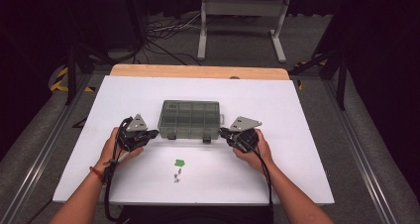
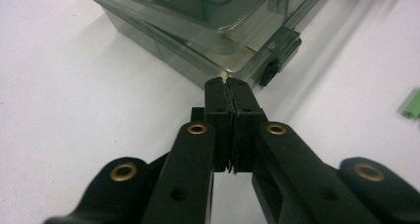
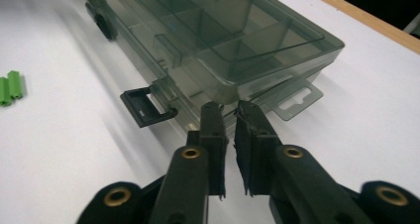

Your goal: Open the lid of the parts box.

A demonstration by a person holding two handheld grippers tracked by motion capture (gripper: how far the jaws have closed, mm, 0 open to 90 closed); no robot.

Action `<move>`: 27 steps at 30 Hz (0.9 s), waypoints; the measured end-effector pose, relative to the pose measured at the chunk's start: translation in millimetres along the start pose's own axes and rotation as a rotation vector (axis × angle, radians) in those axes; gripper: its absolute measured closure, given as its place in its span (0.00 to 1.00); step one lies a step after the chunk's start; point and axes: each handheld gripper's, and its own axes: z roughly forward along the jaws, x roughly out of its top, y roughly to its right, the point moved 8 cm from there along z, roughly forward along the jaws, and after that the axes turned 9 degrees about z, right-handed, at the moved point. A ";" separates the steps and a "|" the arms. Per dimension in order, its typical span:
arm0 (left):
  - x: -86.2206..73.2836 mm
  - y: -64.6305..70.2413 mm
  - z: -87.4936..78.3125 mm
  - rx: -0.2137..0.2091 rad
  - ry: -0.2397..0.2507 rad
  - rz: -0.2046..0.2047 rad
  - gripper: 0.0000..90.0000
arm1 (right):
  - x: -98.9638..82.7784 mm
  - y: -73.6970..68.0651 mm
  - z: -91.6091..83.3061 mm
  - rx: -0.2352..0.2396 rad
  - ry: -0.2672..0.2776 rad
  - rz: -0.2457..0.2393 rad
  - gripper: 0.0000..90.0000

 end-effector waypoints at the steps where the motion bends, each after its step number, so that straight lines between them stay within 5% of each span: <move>1: 0.1 -0.5 -0.2 0.006 0.002 -0.005 0.99 | 0.3 0.3 0.2 -0.001 0.004 0.001 0.94; 18: 7.6 -3.8 1.2 0.053 0.063 0.001 1.00 | 4.6 3.4 3.9 -0.080 0.035 -0.042 1.00; 27: 12.7 -6.6 4.0 0.110 0.081 0.000 0.87 | 7.5 6.2 2.8 -0.106 0.061 -0.053 0.87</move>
